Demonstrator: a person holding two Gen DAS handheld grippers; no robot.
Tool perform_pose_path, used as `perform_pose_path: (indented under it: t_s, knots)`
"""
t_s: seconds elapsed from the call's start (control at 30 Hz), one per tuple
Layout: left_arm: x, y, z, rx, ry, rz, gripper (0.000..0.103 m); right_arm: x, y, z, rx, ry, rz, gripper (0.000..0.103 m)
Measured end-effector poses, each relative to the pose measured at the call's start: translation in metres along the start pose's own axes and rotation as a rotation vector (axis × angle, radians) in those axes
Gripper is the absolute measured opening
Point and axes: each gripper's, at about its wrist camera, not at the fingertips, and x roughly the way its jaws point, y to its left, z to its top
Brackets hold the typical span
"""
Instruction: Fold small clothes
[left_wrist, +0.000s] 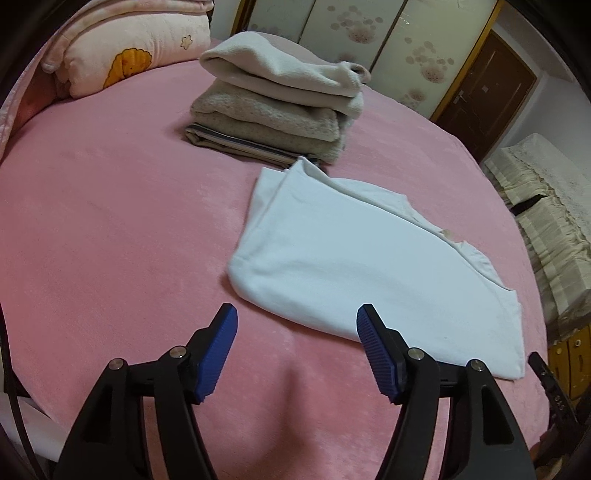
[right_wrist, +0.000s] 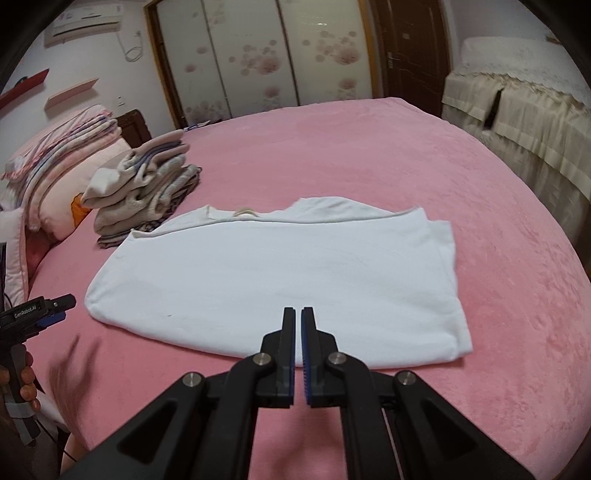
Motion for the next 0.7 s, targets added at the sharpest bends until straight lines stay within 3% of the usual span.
perform_pose_path:
  t_s: [0.07, 0.3, 0.7]
  knots:
    - [0.002, -0.001, -0.005, -0.018, 0.009, -0.040, 0.072, 0.001, 0.008, 0.000, -0.004, 0.008, 0.018, 0.003]
    - [0.028, 0.001, -0.022, -0.105, 0.070, -0.170, 0.072, 0.010, 0.025, -0.005, 0.010, 0.022, 0.049, 0.003]
    - [0.070, 0.030, -0.037, -0.321, 0.036, -0.365, 0.073, 0.024, 0.046, -0.006, -0.007, 0.014, 0.064, 0.003]
